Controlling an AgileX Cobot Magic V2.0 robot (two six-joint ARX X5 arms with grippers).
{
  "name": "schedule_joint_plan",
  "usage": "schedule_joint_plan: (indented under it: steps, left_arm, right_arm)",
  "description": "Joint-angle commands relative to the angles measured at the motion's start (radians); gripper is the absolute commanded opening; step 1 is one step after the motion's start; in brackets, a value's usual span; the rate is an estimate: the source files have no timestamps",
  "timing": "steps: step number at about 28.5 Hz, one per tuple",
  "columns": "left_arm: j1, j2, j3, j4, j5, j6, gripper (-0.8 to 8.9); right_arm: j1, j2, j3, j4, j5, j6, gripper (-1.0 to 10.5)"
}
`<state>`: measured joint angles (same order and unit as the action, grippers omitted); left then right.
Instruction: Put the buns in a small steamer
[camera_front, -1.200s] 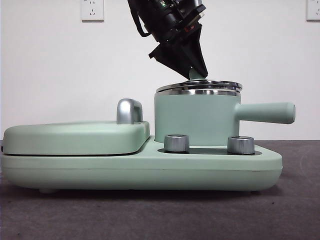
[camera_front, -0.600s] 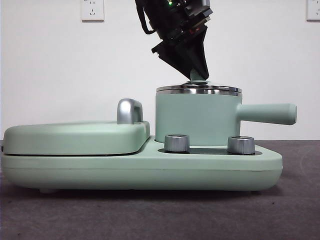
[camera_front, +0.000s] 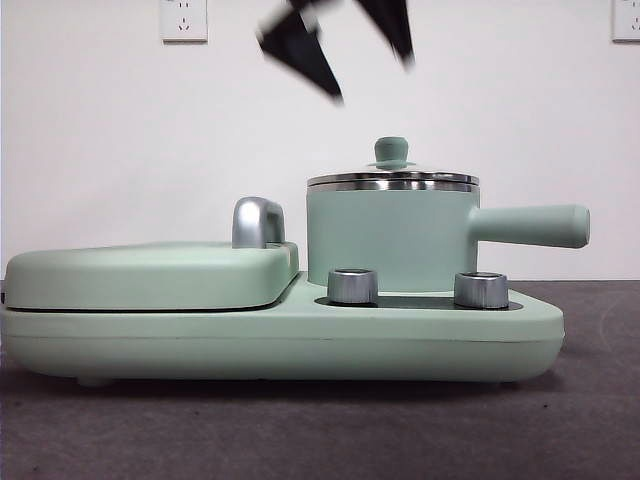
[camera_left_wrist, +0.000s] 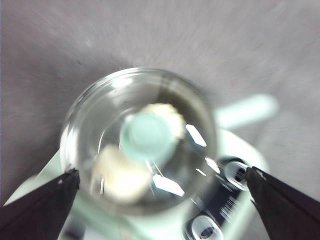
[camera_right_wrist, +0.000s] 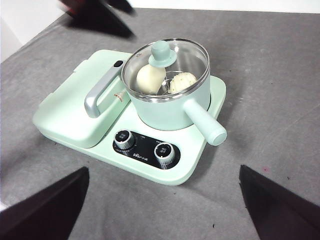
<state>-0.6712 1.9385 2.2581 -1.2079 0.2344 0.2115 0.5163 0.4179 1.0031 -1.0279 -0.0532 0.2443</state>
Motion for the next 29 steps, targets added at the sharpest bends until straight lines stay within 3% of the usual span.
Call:
schedule_joint_plan:
  steps: [1,5,10,19,20,21,23,24,29]
  left_arm:
    - [-0.002,-0.095,0.036,-0.056,0.002,-0.026,6.21]
    - [-0.003,-0.298,-0.059,-0.11,0.002,-0.048,6.18]
    - [-0.002,-0.574,-0.437,-0.132,0.002,-0.114,6.16]
    - [-0.002,-0.966,-1.035,0.147,0.001,-0.336,6.1]
    - [-0.002,-1.001,-1.08,0.184,0.001,-0.351,5.78]
    - [-0.002,-1.045,-1.134,0.23,-0.001,-0.363,4.63]
    - [-0.002,-1.101,-1.202,0.286,-0.005,-0.366,1.02]
    - [-0.002,-1.129,-1.233,0.314,-0.012,-0.37,0.07]
    - [-0.002,-1.183,-1.277,0.338,-0.063,-0.381,0.08]
  right_arm:
    - [0.005,-0.002,0.005,0.01,0.0,0.01,4.8]
    - [0.005,-0.002,0.005,0.011,-0.01,0.006,4.8]
    - [0.005,-0.002,0.005,0.011,-0.063,-0.029,4.8]
    - [0.005,-0.002,0.005,0.035,-0.063,-0.133,4.5]
    - [0.005,-0.002,0.005,0.041,-0.063,-0.134,3.8]
    - [0.005,-0.002,0.005,0.048,-0.063,-0.134,2.6]
    - [0.005,-0.001,0.005,0.053,-0.058,-0.134,0.3]
    - [0.005,-0.001,0.004,0.056,-0.054,-0.137,0.1]
    - [0.005,-0.002,0.005,0.056,-0.051,-0.137,0.1]
